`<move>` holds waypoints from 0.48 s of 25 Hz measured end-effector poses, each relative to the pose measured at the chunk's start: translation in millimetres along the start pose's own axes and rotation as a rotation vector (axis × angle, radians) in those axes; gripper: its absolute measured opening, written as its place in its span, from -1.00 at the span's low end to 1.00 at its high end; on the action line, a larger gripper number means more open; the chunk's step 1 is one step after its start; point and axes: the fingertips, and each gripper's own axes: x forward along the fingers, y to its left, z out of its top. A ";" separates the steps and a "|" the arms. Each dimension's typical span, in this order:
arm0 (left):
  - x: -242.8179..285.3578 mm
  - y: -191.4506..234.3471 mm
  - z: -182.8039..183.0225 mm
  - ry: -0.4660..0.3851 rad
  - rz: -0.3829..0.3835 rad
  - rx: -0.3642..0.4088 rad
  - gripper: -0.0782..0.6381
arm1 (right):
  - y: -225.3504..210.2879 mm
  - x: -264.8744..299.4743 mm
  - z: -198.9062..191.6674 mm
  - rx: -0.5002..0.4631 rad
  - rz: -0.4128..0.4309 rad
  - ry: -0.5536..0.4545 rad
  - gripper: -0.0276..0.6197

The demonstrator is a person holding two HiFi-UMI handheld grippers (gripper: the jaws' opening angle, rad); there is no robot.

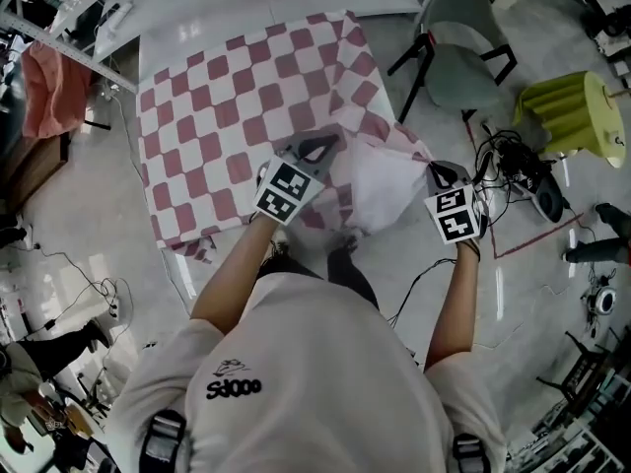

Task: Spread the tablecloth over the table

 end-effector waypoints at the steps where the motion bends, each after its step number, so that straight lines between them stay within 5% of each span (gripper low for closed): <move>1: 3.6 -5.2 -0.3 0.001 -0.010 0.000 -0.70 | -1.3 -3.4 -6.6 0.011 -0.005 0.004 -0.83; 12: 23.1 -46.6 -12.3 0.035 -0.114 0.015 -0.70 | -16.0 -31.1 -93.0 0.150 -0.093 0.090 -0.83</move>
